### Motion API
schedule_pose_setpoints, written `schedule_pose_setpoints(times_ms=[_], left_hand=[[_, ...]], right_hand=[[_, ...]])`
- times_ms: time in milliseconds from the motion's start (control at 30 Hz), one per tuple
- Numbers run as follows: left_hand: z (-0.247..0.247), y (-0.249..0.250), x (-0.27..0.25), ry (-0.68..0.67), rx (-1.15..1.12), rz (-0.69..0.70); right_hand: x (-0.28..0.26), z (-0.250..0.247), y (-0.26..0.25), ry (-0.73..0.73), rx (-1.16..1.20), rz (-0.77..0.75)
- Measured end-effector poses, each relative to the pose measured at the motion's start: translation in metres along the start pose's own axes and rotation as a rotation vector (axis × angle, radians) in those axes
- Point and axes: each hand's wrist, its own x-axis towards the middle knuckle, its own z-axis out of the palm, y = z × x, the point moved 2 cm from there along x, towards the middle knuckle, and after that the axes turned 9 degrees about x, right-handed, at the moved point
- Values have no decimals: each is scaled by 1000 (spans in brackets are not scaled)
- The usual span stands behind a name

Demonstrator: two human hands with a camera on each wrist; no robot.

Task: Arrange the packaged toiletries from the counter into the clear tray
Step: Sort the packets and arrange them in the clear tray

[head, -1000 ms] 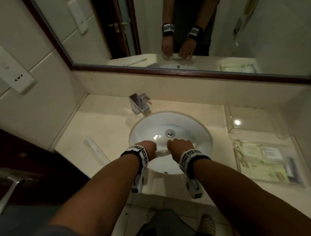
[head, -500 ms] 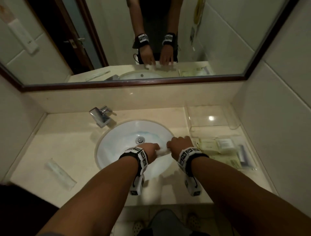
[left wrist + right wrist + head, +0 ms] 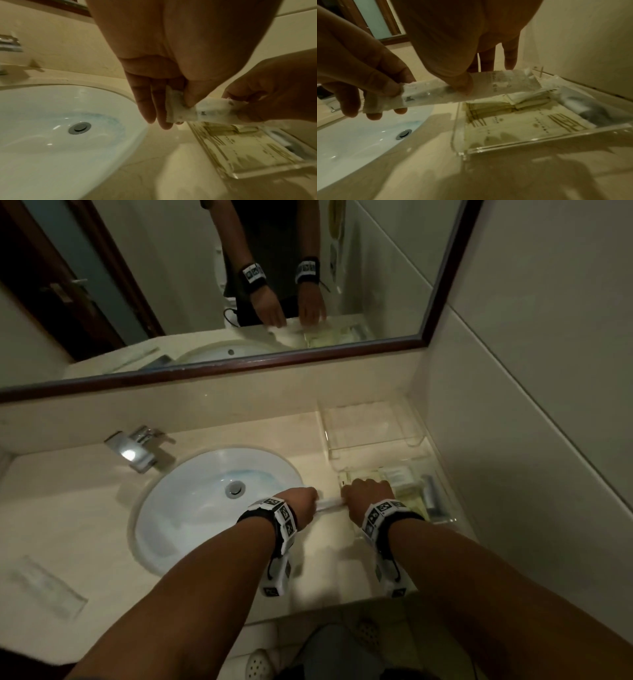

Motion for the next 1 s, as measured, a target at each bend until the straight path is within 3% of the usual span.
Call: schedule_pose_setpoints(times_ms=[500, 800, 1000], left_hand=[[12, 73, 51, -7, -44, -5], [15, 77, 60, 98, -49, -5], [16, 85, 65, 24, -59, 104]], right_hand=[[-4, 26, 103, -76, -57, 174], [9, 36, 115, -75, -14, 175], [12, 37, 111, 18, 30, 119]])
